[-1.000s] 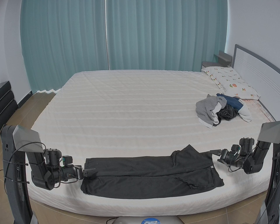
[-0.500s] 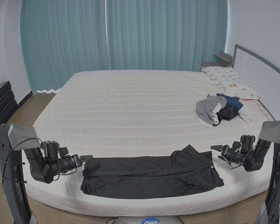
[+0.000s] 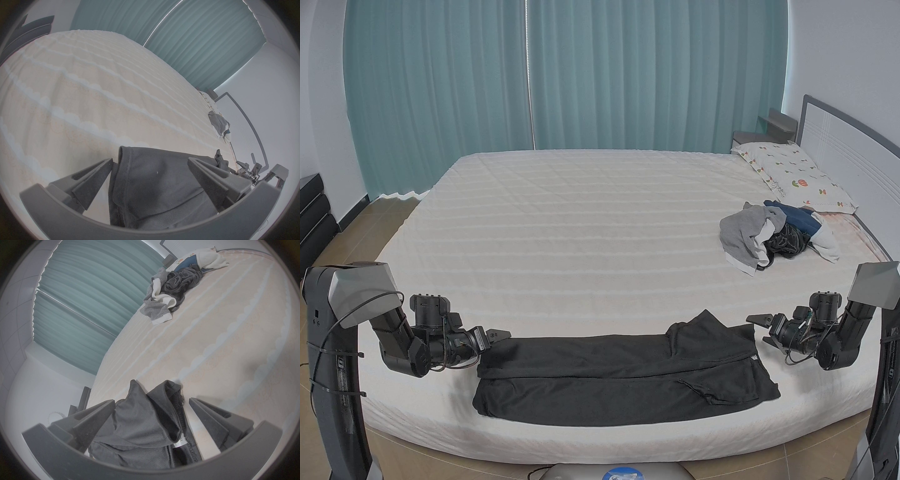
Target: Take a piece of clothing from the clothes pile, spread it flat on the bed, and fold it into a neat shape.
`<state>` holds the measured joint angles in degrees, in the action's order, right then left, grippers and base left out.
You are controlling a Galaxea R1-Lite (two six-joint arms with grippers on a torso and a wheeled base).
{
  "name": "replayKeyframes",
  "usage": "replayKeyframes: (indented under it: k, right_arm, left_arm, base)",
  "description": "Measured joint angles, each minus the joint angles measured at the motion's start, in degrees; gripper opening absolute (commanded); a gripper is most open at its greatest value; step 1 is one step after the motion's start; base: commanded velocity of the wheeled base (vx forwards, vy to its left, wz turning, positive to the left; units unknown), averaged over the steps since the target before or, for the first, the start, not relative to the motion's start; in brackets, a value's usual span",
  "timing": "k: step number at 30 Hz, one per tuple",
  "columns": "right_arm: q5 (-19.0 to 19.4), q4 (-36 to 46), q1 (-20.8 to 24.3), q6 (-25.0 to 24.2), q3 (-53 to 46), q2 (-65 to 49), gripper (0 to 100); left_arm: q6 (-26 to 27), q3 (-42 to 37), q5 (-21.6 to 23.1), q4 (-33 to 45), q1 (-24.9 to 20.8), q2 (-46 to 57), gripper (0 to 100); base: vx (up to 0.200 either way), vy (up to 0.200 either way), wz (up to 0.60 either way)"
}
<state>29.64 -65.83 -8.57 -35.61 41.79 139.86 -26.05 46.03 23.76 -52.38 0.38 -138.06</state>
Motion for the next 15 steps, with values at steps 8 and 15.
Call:
replayKeyframes:
  k: [8,15]
  right_arm:
    - [-0.07,-0.07,0.22,0.0,0.11,0.35,100]
    - [-0.27,-0.02,0.22,0.02,0.51,0.57,100]
  left_arm:
    - [-1.27,1.49,-0.74,0.02,-0.65,-1.24,0]
    - [-1.26,1.99,-2.36,-0.02,-0.73,-1.83,0]
  base:
    - [0.0,0.0,0.0]
    - [0.0,0.0,0.0]
